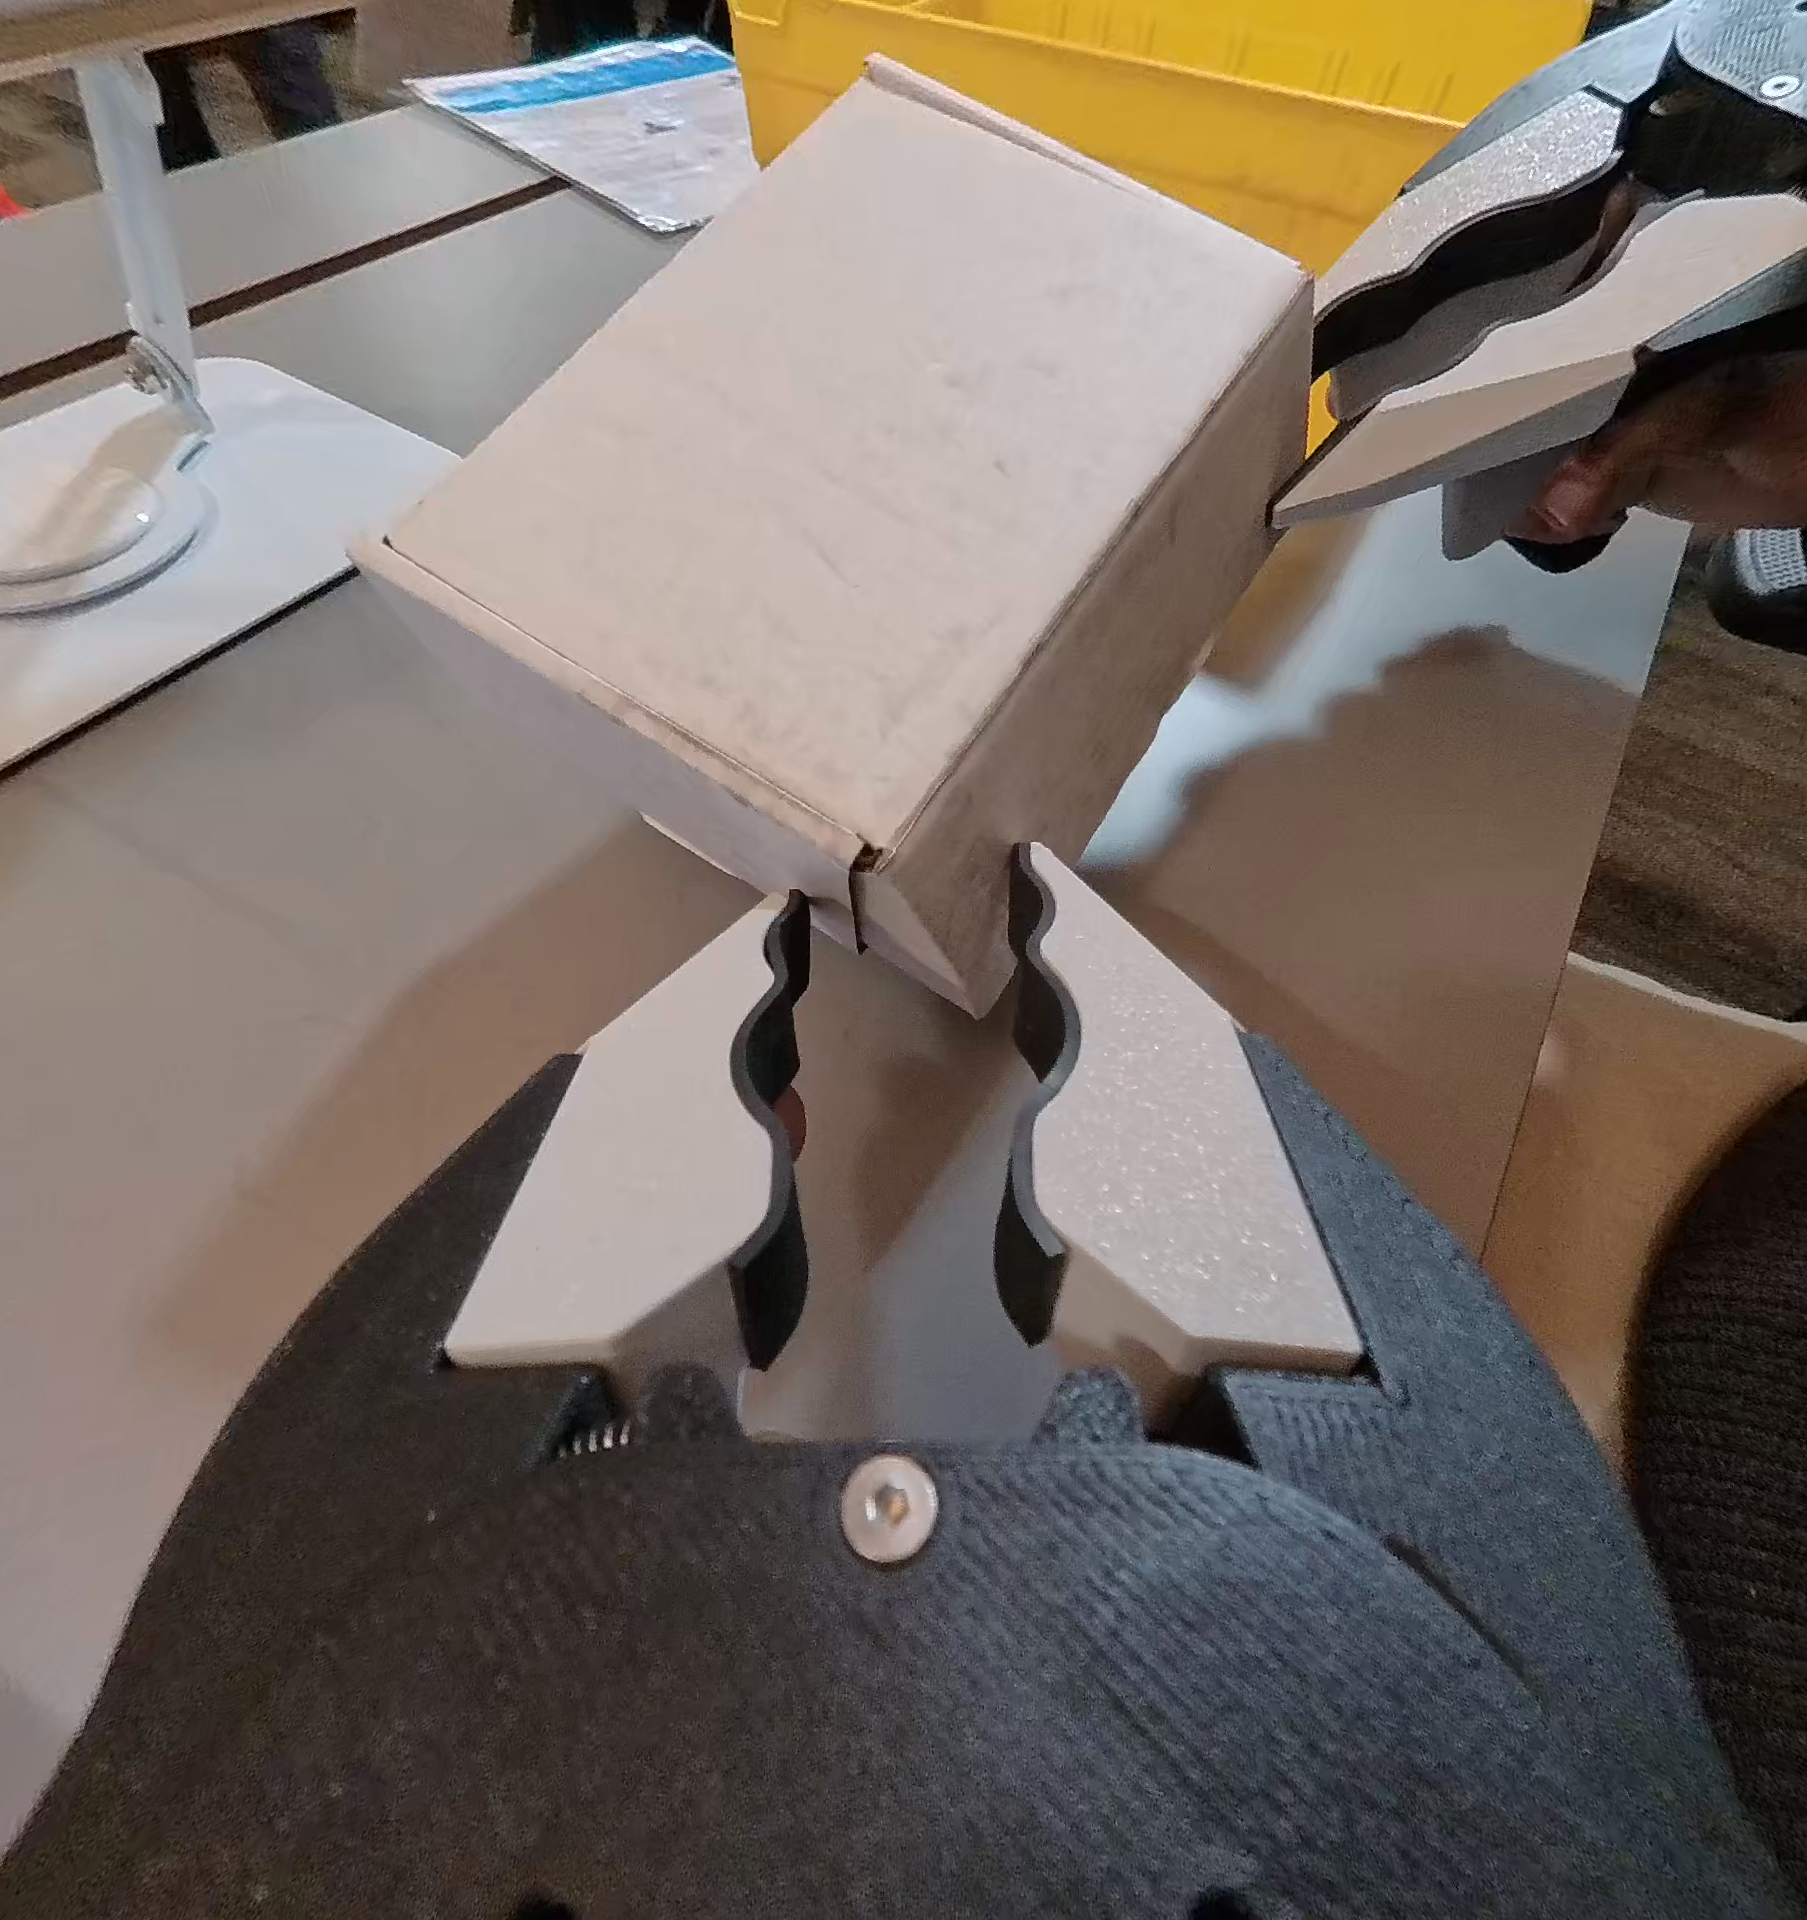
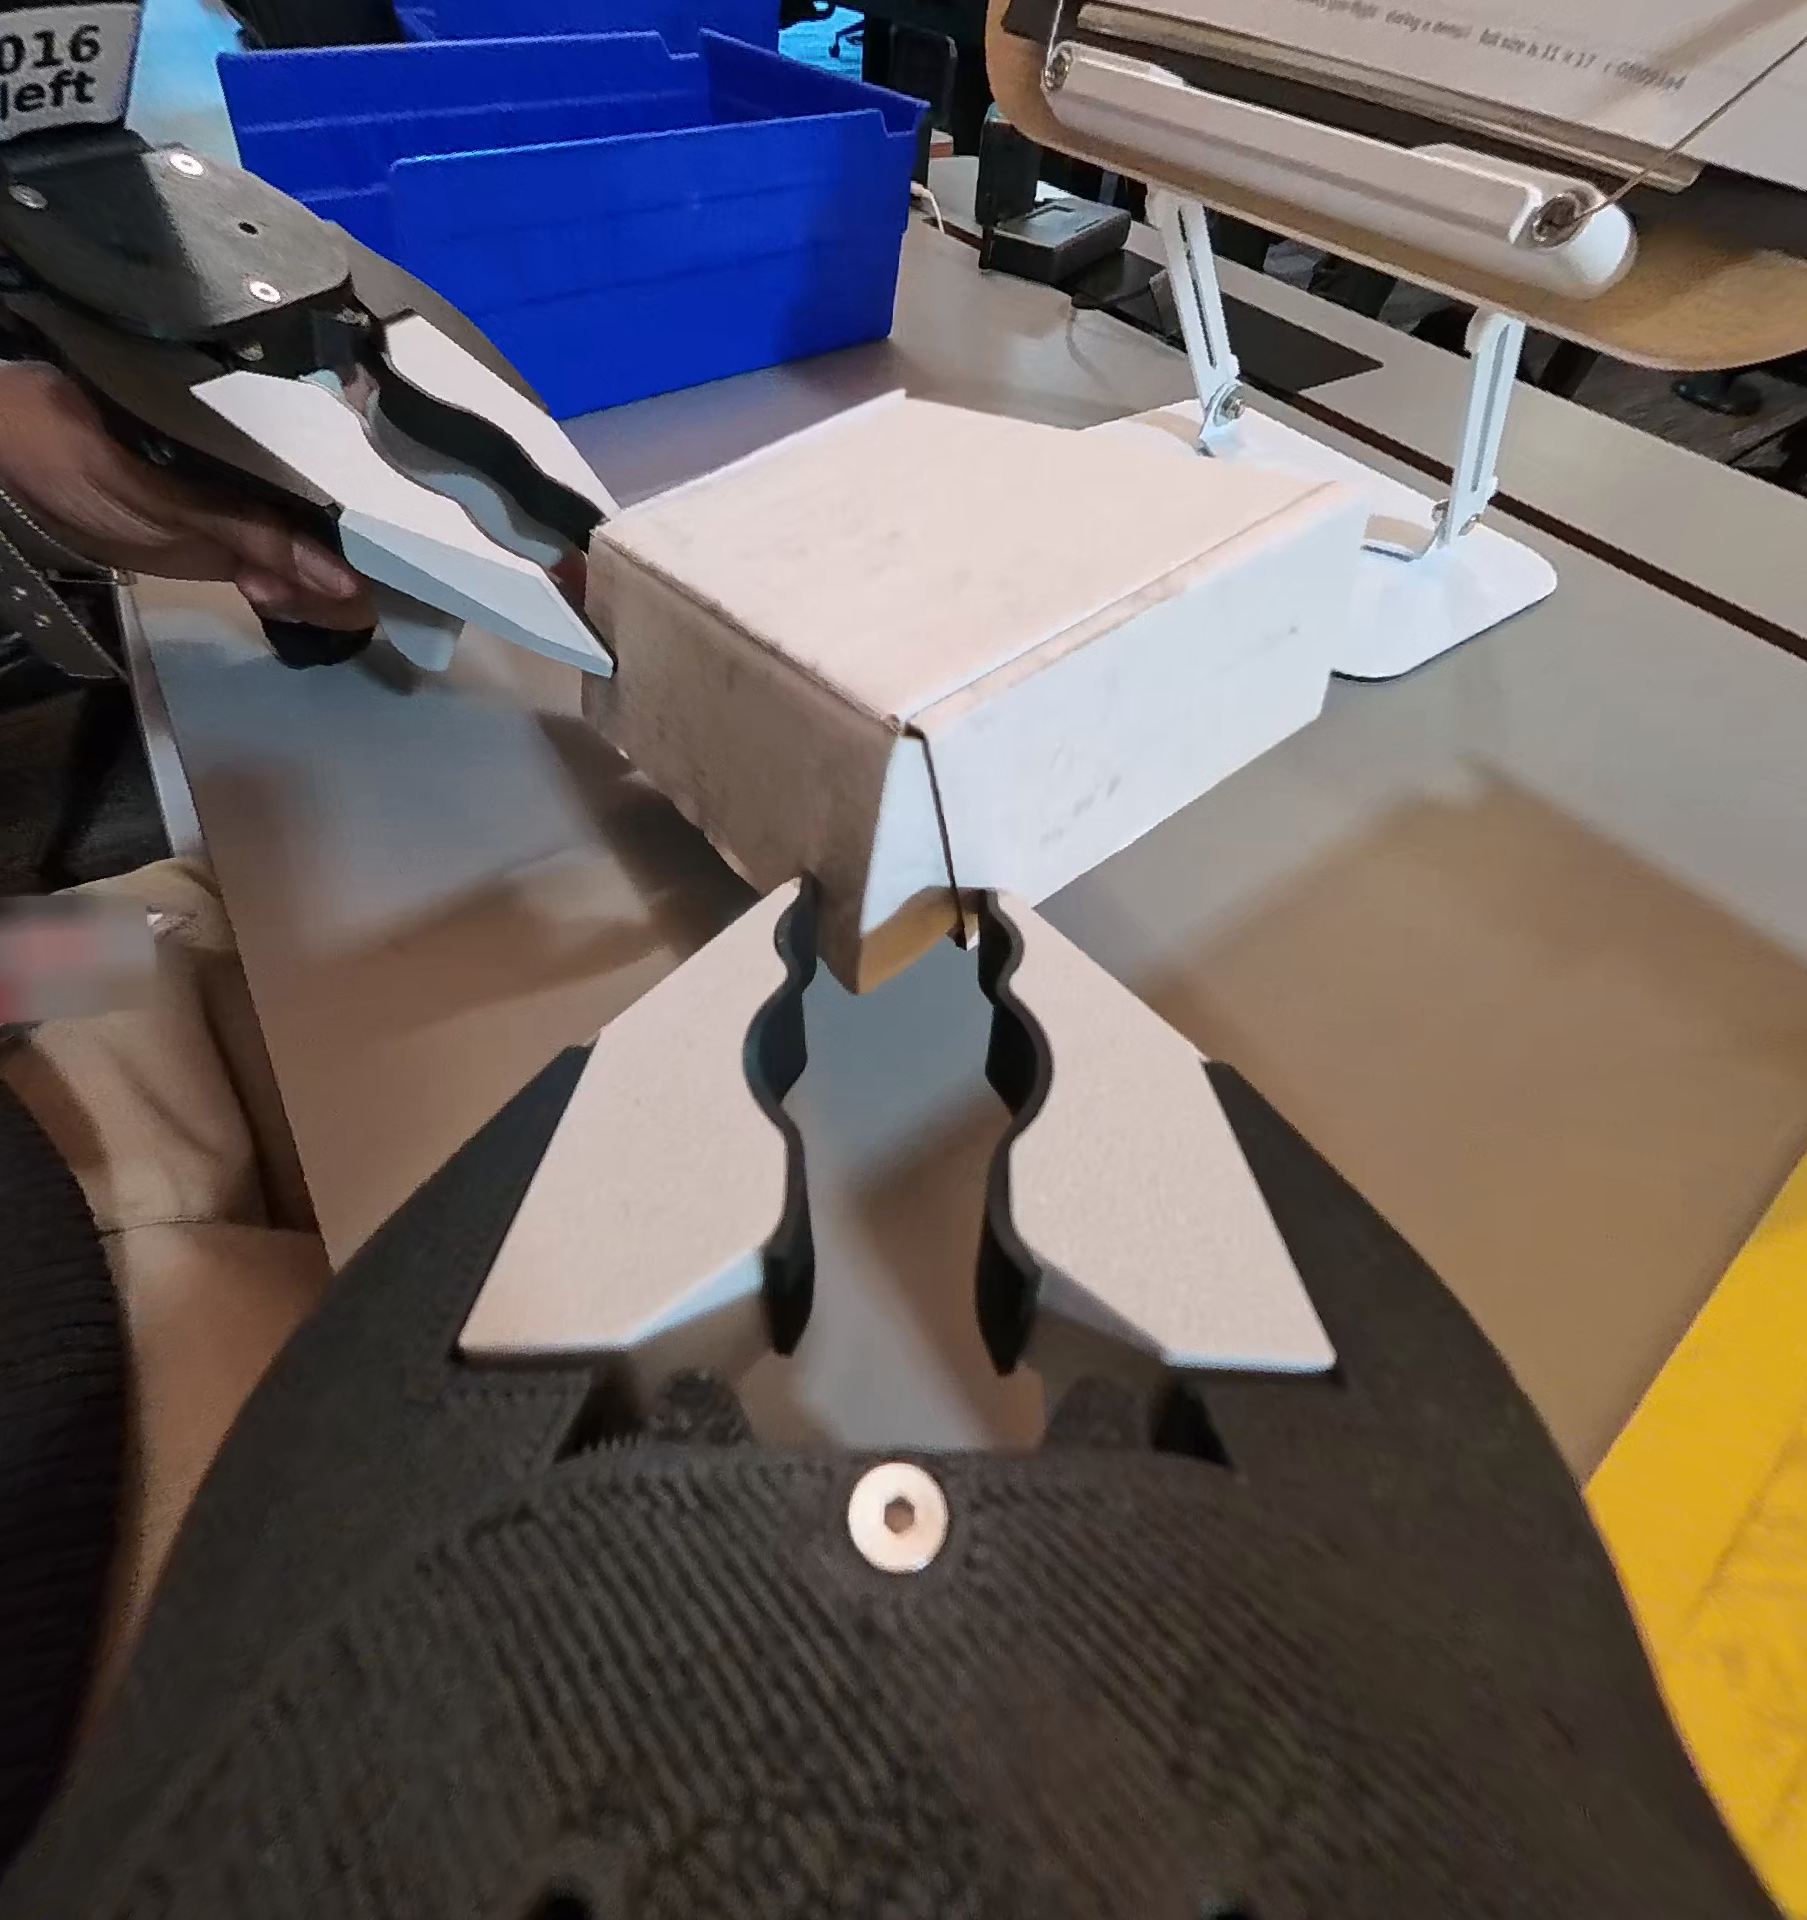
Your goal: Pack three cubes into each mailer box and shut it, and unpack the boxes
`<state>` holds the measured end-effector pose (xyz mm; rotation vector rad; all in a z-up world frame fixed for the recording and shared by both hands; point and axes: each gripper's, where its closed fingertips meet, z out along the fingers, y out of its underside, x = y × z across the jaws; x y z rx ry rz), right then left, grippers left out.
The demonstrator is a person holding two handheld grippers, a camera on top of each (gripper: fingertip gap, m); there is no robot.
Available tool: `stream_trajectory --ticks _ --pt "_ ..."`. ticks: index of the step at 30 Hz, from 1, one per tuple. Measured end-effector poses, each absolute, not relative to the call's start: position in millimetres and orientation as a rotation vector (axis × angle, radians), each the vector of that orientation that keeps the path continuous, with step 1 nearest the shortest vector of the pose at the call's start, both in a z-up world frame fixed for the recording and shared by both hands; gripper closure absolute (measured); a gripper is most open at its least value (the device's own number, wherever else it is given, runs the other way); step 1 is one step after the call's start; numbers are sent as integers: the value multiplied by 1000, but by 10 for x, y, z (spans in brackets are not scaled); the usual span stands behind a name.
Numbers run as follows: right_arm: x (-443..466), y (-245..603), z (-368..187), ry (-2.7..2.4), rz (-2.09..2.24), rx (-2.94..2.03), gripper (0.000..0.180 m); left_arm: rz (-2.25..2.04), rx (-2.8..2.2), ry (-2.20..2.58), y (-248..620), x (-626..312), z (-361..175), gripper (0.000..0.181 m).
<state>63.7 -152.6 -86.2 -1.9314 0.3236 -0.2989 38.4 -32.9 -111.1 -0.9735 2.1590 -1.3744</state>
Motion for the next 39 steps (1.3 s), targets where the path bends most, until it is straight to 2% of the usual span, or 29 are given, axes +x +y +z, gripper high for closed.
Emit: stream_trajectory --ticks 5,10,12,20,25,27,29,36,39 --pt "612 -1521 -967 393 -189 -1933 147 -1421 -992 2169 -308 352 -1100 143" --pt "579 -1493 -1048 390 -161 -1969 132 -1579 -1068 2106 -275 356 -996 153" --pt "555 -1475 -1089 372 -173 -1995 126 -1579 -1078 2104 -267 365 -1001 151" --pt "529 -1452 -1233 351 -212 -2077 125 -1525 -1150 2095 -221 425 -1061 154" --pt "586 -1501 -1273 416 -184 -2080 121 -1557 -1226 2089 -177 440 -1083 140" --pt "611 -1501 -1239 456 -145 -2042 114 -1537 -1272 2085 -151 467 -1119 122" --pt "617 -1488 -1244 497 -82 -2021 105 -1541 -1305 2142 -194 433 -1181 114" --pt "644 -1371 -1442 537 22 -2125 104 -1449 -1364 2362 -390 418 -1426 108" --pt "671 -1374 -1531 537 -47 -2188 110 -1367 -1366 2345 -361 447 -1464 120"
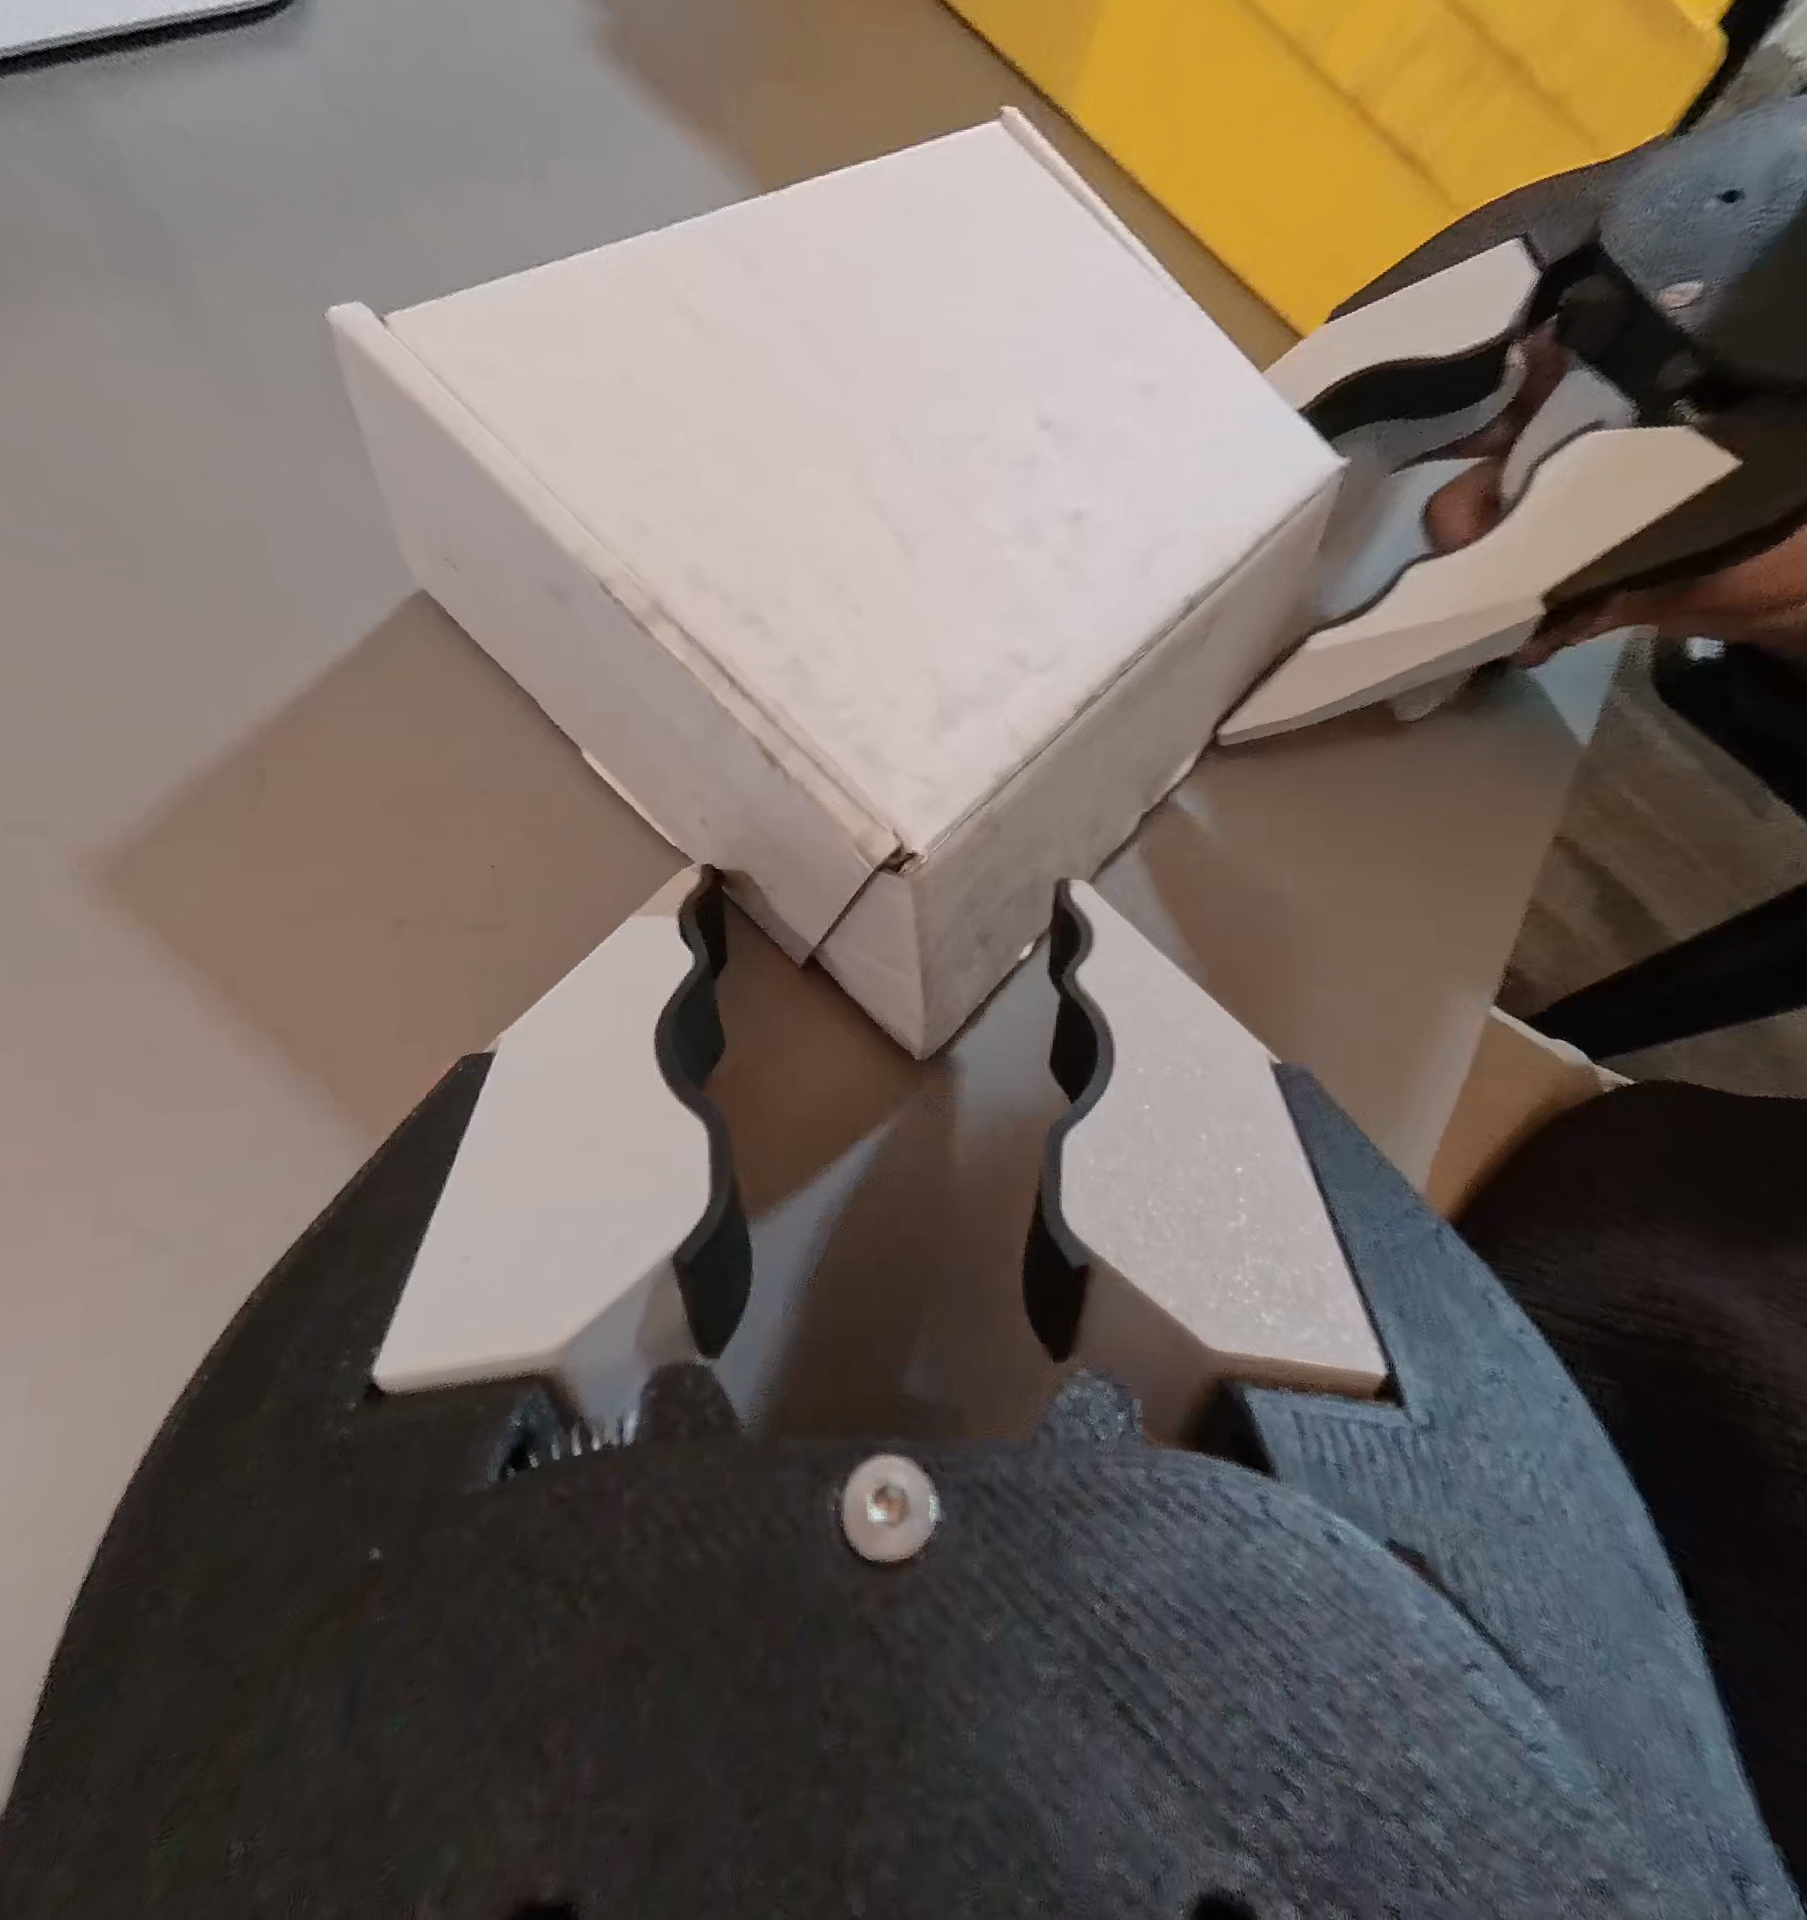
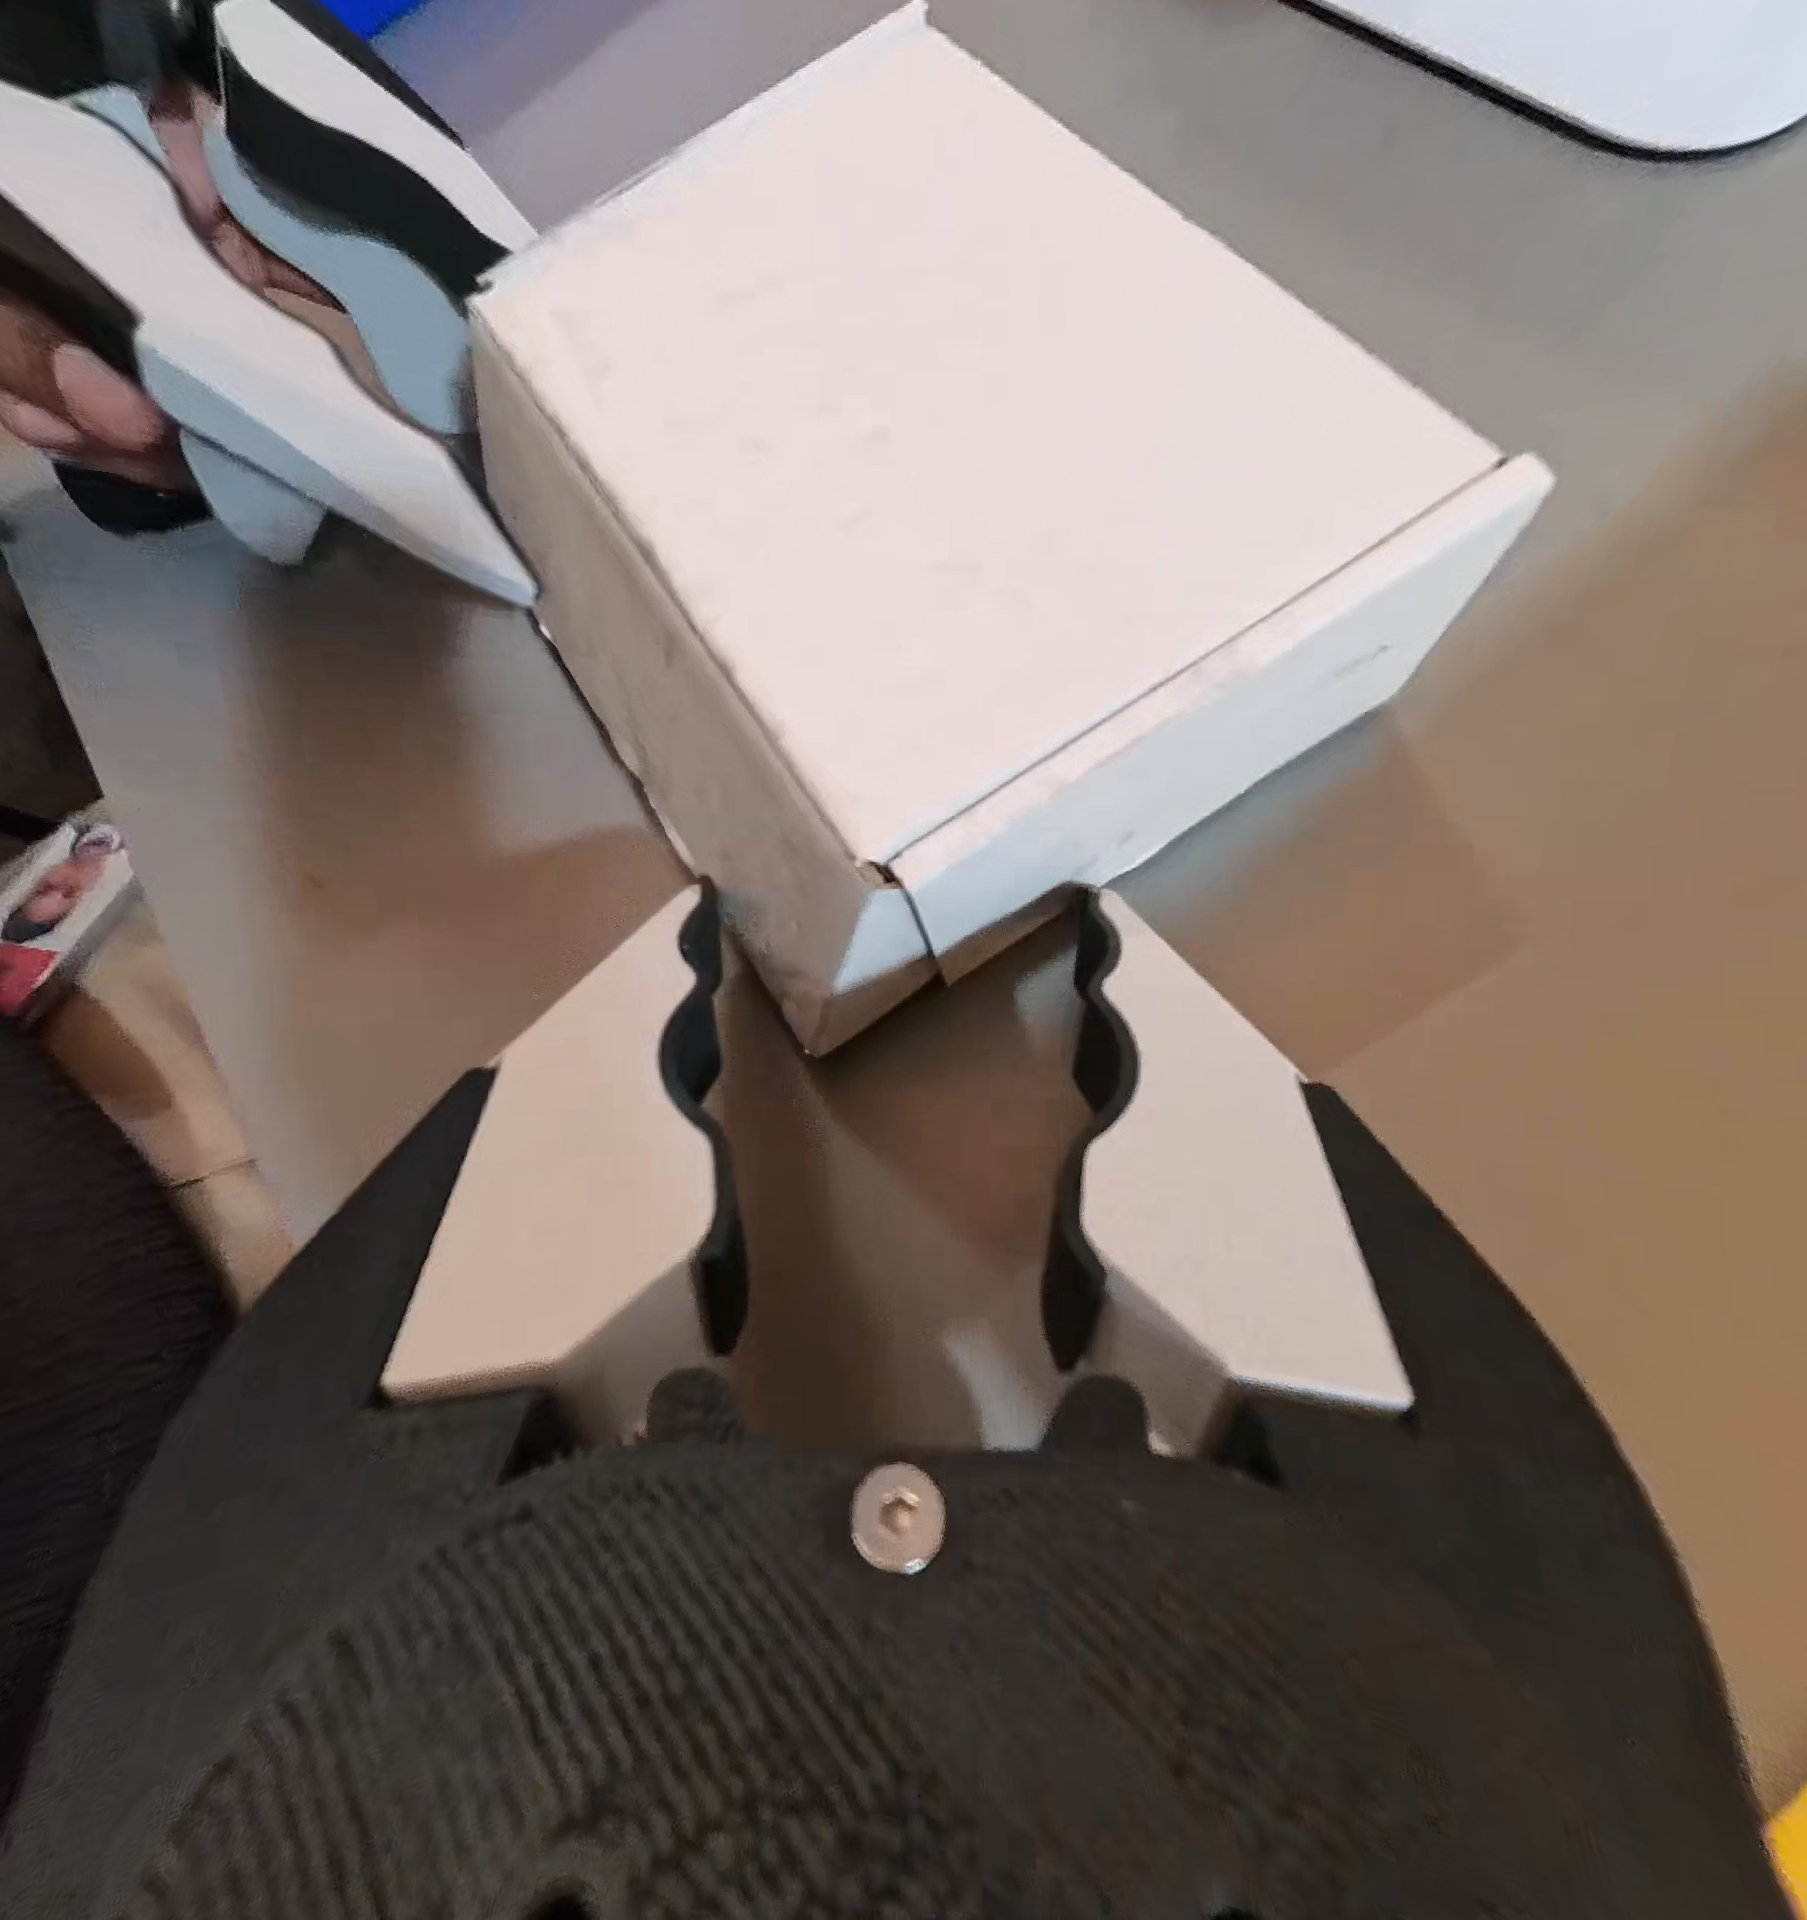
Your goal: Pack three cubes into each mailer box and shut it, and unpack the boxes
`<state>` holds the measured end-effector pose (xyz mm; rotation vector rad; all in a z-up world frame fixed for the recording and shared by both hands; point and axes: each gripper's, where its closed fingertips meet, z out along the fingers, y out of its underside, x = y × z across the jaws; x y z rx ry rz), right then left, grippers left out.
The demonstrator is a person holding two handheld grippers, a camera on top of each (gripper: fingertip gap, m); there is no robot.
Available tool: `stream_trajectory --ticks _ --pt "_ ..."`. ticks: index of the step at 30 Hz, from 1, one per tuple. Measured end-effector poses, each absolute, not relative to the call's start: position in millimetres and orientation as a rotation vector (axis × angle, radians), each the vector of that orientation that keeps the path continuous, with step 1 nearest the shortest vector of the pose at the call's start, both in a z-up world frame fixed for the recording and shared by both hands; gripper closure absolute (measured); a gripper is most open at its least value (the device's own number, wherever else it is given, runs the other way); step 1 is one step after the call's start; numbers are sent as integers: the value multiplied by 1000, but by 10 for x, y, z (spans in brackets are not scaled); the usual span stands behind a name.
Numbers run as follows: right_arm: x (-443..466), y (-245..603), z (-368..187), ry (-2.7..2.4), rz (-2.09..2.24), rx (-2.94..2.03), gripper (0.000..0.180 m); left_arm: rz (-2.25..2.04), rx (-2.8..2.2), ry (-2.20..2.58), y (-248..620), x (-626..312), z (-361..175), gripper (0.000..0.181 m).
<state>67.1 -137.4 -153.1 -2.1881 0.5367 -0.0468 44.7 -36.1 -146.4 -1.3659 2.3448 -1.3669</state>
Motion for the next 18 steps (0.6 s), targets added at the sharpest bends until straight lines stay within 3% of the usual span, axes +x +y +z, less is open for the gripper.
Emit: stream_trajectory --ticks 18 --pt "718 -1453 -1251 428 -247 -2143 137 -1219 -1040 2259 -301 447 -1328 142"
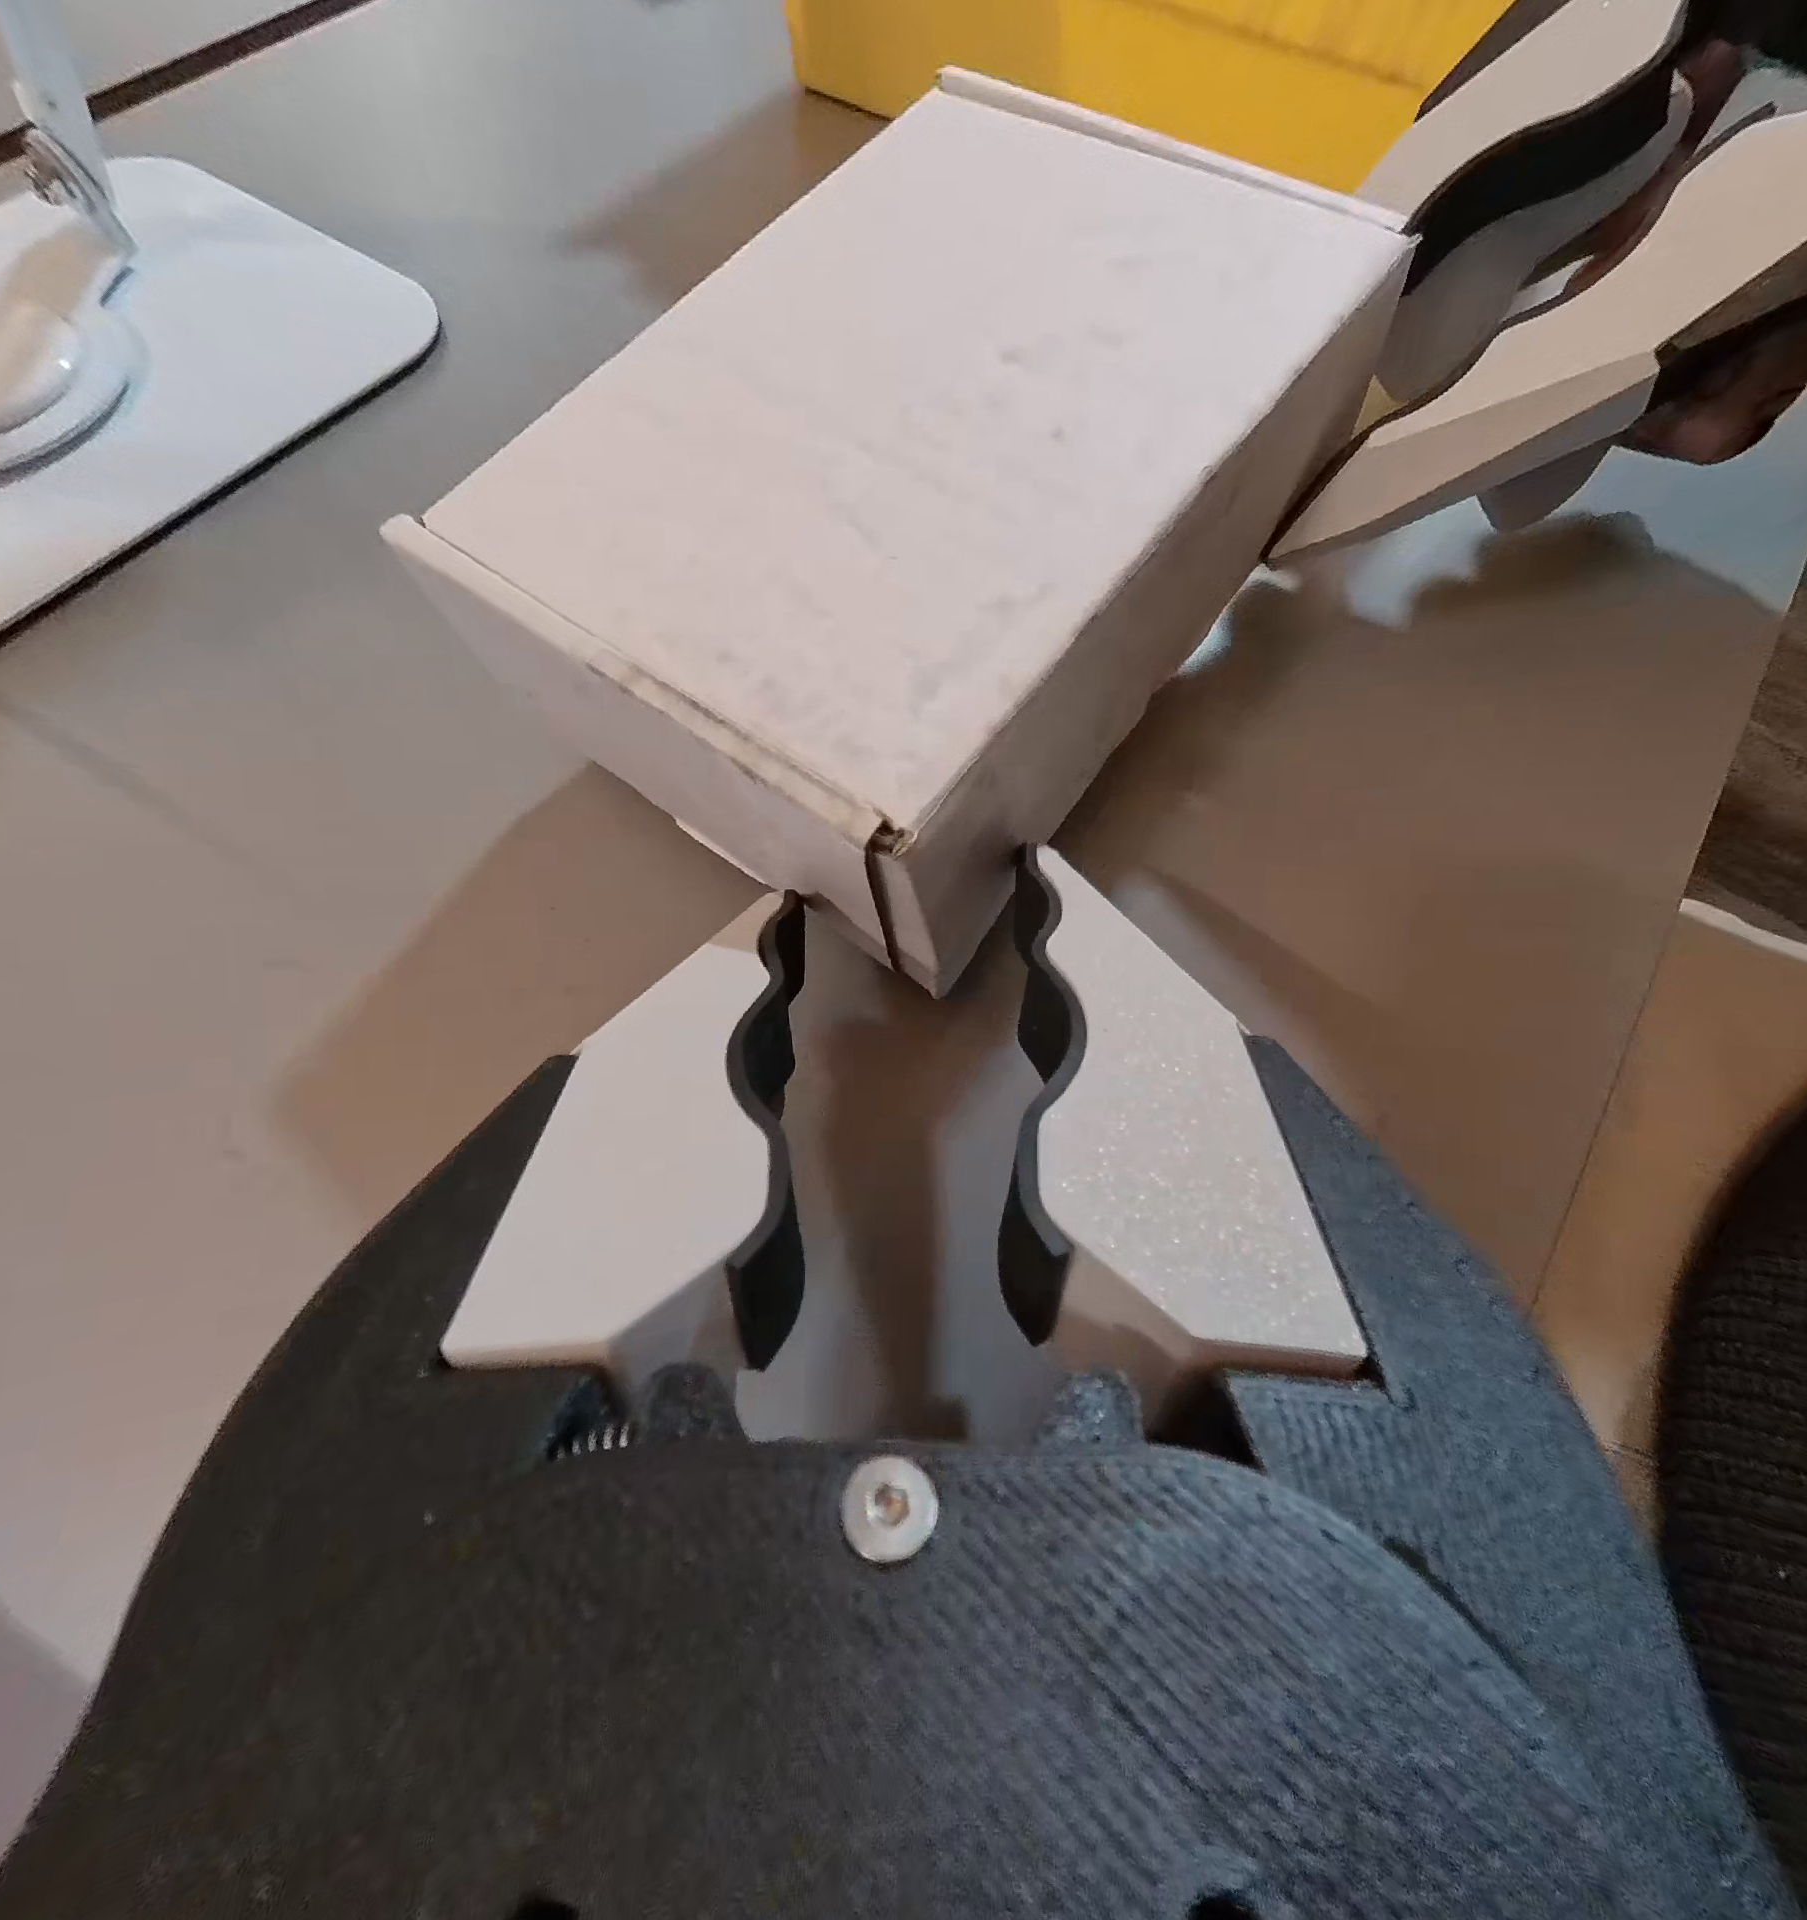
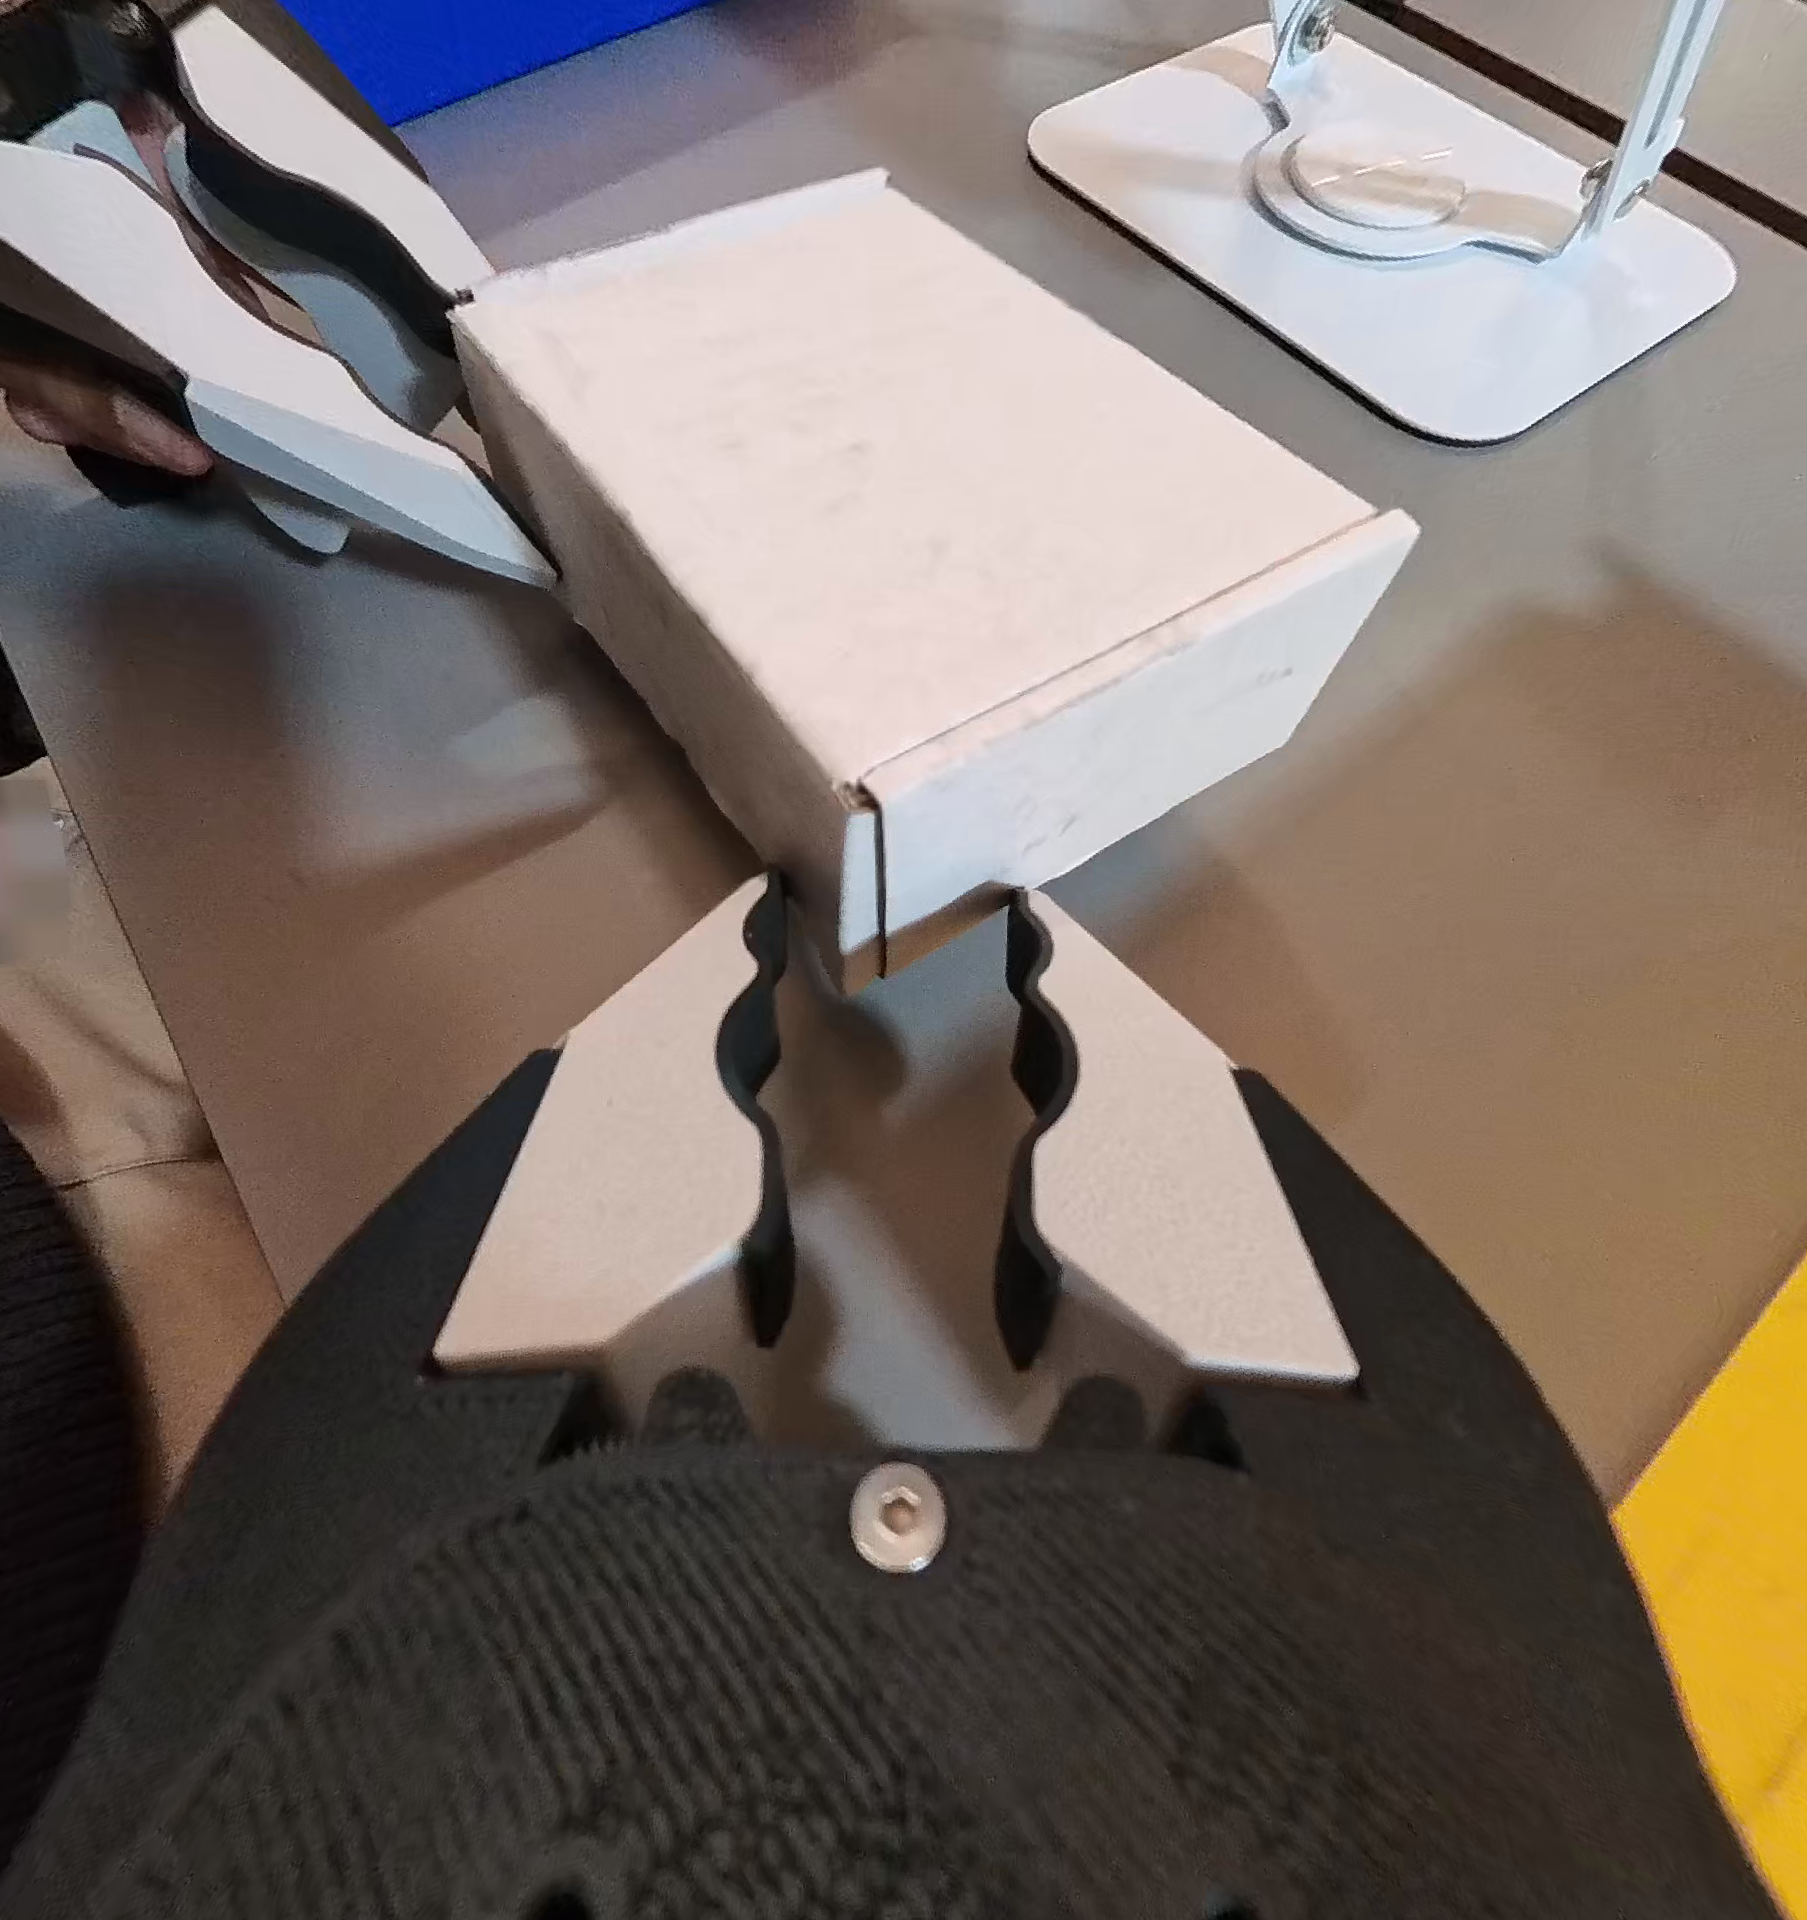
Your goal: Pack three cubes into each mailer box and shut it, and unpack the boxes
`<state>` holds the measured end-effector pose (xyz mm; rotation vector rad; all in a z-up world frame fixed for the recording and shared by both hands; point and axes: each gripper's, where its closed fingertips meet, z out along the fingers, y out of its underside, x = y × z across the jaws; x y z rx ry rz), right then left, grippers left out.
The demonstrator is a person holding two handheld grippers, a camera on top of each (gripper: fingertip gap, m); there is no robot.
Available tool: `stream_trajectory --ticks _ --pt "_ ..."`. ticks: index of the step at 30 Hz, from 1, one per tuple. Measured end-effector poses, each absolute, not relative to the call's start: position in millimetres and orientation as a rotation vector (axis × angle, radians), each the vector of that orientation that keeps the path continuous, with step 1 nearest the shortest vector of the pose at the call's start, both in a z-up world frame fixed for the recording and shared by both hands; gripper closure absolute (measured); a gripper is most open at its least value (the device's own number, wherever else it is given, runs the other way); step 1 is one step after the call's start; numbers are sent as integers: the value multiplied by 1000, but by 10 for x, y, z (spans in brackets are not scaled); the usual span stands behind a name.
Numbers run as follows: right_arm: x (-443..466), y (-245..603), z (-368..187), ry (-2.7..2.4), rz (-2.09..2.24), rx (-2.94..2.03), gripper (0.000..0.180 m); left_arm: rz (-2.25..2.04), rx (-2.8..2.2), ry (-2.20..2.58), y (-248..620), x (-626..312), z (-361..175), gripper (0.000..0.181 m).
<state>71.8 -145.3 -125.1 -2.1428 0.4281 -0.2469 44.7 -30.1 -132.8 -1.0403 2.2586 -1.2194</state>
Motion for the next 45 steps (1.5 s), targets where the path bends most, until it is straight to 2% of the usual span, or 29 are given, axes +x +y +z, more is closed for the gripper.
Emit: stream_trajectory --ticks 7,11,19,24,28,32,35,38,40,43,45 --pt "647 -1440 -1344 479 -139 -2121 132 -1285 -1050 2220 -280 446 -1256 141" --pt "593 -1402 -1323 459 -118 -2107 121 -1366 -1082 2197 -261 437 -1201 142" --pt "577 -1436 -1414 449 -134 -2159 115 -1275 -1046 2280 -322 376 -1311 146" --pt "559 -1444 -1442 445 -132 -2178 115 -1240 -1046 2313 -330 344 -1359 147" --pt "444 -1453 -1529 388 -101 -2244 122 -1111 -1022 2460 -315 139 -1553 146" --pt "300 -1430 -1556 300 -82 -2280 125 -1008 -842 2548 -274 -77 -1593 136" --pt "204 -1379 -1535 271 -16 -2267 125 -933 -890 2451 -85 25 -1524 98" --pt "241 -1378 -1485 292 -19 -2235 116 -1041 -972 2323 18 161 -1243 90" --pt "292 -1384 -1433 333 -16 -2196 111 -1181 -979 2298 -64 185 -999 71" --pt "347 -1395 -1338 425 19 -2117 108 -1182 -862 2318 -255 294 -724 62" --pt "374 -1421 -1271 466 13 -2079 108 -1065 -698 2440 -468 327 -742 57"
